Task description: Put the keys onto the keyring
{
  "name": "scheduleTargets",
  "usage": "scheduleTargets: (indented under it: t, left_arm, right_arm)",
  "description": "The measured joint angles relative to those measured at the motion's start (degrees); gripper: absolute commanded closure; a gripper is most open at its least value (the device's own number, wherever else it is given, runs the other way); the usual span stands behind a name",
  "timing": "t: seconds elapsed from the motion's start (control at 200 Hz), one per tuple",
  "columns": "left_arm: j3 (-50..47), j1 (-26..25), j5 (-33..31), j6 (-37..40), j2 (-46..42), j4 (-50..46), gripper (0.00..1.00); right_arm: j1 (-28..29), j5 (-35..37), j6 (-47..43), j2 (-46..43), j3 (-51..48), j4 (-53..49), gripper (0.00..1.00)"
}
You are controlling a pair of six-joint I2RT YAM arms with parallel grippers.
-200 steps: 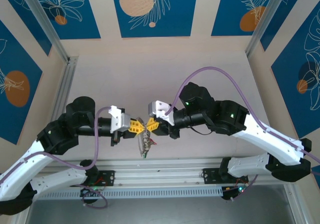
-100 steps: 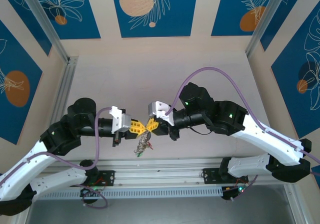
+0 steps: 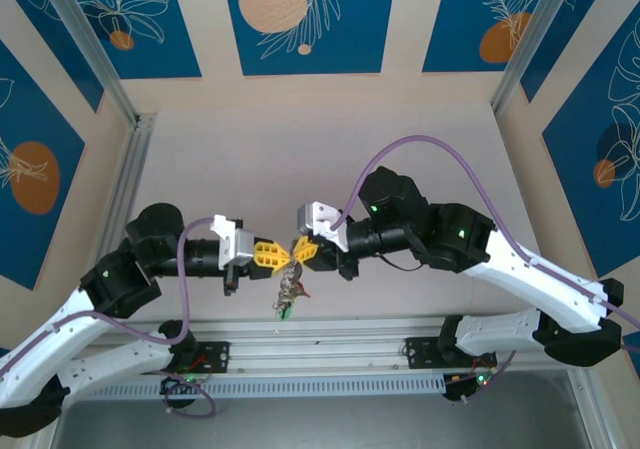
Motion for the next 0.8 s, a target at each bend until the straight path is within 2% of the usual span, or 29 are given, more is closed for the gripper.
scheduleTargets:
  t: [0.115,0.195,0.38,0.8]
  left_arm:
    - [0.0,0.0,0.2,-0.1,-0.4,0.5,1.0]
    - [0.0,0.0,0.6,-0.1,-0.5,0.5,1.0]
    - [0.0,0.0,1.5,-0.5,-0.7,1.1,1.0]
    - [0.0,0.0,3.0,-1.4,-0.8,3.1,1.0]
  right_arm:
    - [-0.1,0.1,1.4,-1.9,-0.2,0.2,0.7]
    - [-0.1,-1.3,2.4,-4.4,-1.1,0.9,0.68]
    - [-0.1,-4.1,4.3,-7.0,-2.4,1.9,0.68]
    - [-1.9,-7.2,6.7,-3.7,-5.0,6.0,0.68]
